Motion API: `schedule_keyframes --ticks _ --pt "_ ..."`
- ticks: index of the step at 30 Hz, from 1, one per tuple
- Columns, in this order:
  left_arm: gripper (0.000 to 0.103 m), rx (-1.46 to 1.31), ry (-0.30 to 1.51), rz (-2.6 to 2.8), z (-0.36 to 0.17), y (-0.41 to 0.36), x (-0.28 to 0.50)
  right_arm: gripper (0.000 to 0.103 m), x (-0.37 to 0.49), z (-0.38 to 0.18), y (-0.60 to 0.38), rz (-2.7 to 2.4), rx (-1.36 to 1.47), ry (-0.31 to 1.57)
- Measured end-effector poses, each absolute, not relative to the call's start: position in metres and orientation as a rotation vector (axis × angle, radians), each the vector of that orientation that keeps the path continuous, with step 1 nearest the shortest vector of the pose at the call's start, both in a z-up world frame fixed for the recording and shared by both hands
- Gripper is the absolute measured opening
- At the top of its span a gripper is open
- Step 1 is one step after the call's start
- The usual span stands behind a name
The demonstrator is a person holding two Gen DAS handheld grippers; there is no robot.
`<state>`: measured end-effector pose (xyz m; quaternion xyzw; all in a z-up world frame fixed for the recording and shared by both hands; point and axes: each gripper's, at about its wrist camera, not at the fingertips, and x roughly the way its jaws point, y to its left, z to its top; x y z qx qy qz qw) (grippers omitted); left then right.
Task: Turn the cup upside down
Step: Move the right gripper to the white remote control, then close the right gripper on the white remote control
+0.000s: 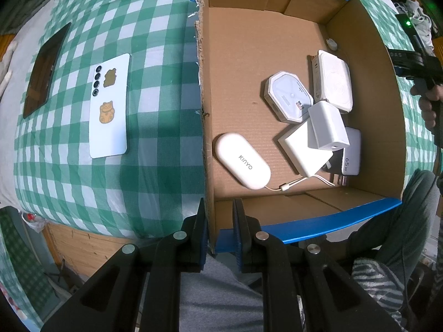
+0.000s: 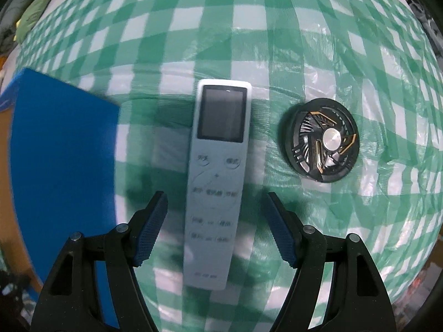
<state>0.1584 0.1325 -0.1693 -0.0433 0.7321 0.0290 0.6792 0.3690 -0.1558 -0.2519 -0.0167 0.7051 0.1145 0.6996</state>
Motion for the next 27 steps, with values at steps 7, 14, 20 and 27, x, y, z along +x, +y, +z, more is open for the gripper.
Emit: schedule_keyframes --ticks 7,14,20,27 --pt "0.015 -0.099 1.653 0.064 -0.174 0.133 0.159 0.069 0.375 -0.261 -0.150 0.231 -0.051 1.568" --pt "0.017 -0.095 1.659 0.057 -0.176 0.130 0.159 0.049 0.367 -0.265 -0.133 0.209 -0.104 1.566" --pt "0.017 -0.099 1.658 0.057 -0.176 0.131 0.160 0.041 0.363 -0.268 -0.123 0.212 -0.096 1.573" --pt "0.017 -0.098 1.659 0.057 -0.175 0.131 0.161 0.040 0.358 -0.256 -0.131 0.232 -0.118 1.571"
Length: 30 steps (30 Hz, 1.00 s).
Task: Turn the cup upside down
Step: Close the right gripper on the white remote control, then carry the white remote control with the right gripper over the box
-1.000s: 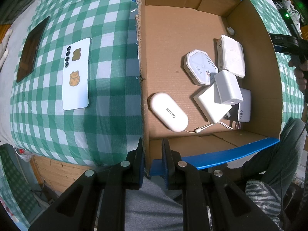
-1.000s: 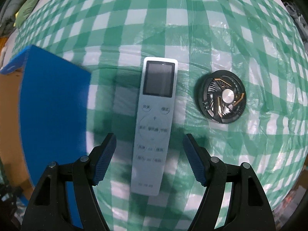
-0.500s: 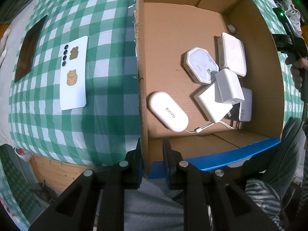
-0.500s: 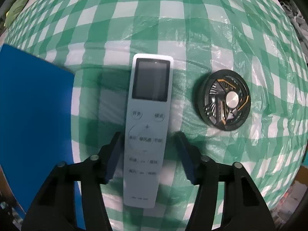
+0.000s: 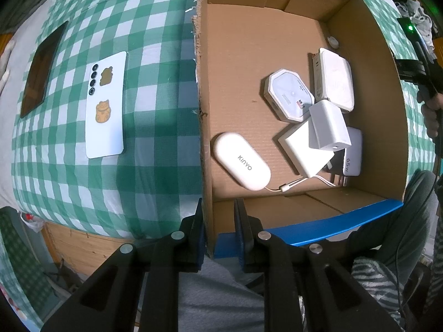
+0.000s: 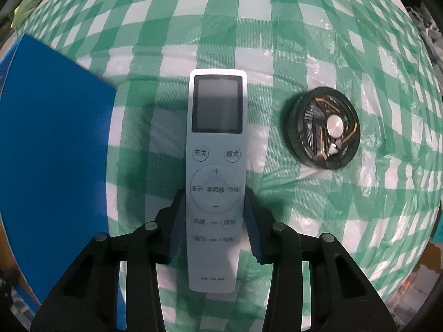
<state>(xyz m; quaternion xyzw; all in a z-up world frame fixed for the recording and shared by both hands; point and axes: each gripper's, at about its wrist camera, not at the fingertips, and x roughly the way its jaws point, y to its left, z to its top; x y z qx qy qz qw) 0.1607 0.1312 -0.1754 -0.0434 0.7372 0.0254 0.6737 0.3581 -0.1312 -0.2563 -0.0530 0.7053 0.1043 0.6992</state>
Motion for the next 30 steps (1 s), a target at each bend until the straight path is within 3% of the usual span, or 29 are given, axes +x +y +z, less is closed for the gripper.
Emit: schedule_keyframes --ticks 15,30 --pt "0.017 -0.092 1.657 0.059 -0.175 0.132 0.162 0.040 0.330 -0.222 -0.164 0.317 -0.089 1.546" --pt "0.017 -0.093 1.658 0.059 -0.175 0.132 0.162 0.040 0.300 -0.128 -0.148 0.456 -0.139 1.448"
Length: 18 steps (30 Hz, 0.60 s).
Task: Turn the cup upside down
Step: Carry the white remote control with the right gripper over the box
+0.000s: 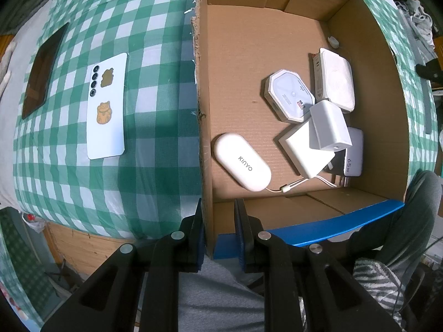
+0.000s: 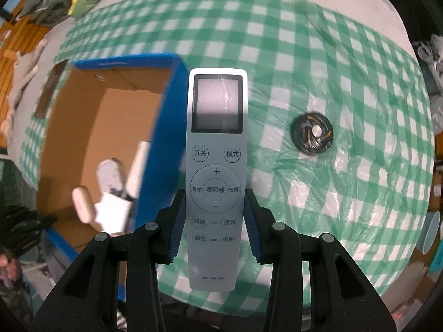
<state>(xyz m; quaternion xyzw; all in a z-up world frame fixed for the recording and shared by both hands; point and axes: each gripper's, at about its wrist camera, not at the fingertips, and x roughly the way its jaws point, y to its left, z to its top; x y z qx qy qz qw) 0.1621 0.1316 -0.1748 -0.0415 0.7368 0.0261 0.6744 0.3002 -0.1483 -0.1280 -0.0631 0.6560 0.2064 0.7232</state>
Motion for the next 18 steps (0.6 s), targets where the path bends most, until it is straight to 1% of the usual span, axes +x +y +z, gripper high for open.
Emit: schedule_keyframes --ticks 5,8,13,18 --pt "0.017 -0.098 1.659 0.058 -0.175 0.133 0.163 0.040 0.290 -0.092 -0.134 0.529 -0.153 1.404" --pt "0.017 -0.096 1.654 0.060 -0.174 0.134 0.164 0.040 0.285 -0.083 -0.109 0.575 -0.161 1.387" --pt "0.017 -0.095 1.651 0.060 -0.172 0.134 0.165 0.040 0.273 -0.086 -0.068 0.648 -0.166 1.400" --pt "0.017 -0.093 1.651 0.061 -0.172 0.134 0.166 0.040 0.259 -0.103 -0.038 0.689 -0.179 1.435"
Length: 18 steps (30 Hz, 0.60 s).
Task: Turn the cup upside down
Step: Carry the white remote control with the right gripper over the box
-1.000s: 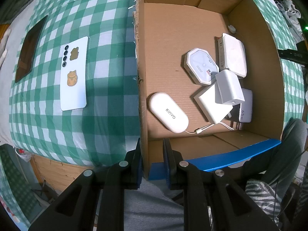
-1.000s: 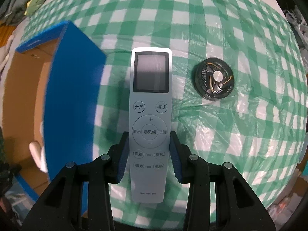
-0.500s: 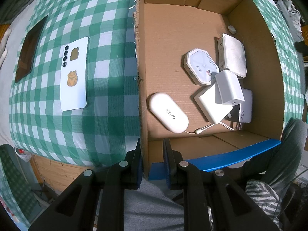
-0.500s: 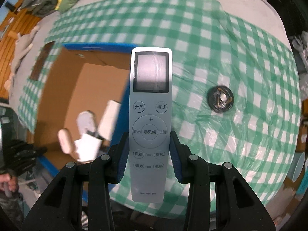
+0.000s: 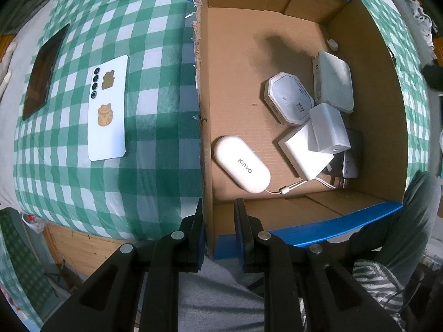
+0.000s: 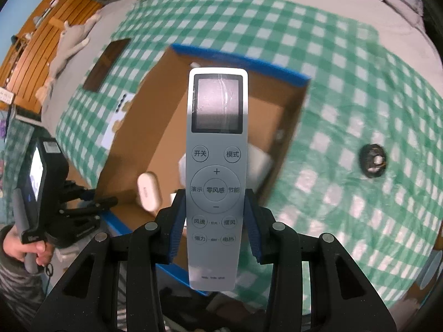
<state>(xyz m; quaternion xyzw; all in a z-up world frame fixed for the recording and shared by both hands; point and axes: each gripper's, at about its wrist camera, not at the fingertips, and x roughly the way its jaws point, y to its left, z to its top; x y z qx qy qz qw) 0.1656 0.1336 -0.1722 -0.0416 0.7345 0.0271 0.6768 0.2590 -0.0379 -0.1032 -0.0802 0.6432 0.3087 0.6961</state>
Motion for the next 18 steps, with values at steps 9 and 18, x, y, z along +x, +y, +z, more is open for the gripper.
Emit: schedule_keyframes --ticks 9,18 --pt "0.017 -0.081 1.650 0.061 -0.170 0.131 0.166 0.040 0.243 -0.152 -0.005 0.676 -0.223 1.527" --pt "0.017 -0.080 1.646 0.059 -0.169 0.132 0.165 0.040 0.234 -0.185 0.006 0.628 -0.302 1.559"
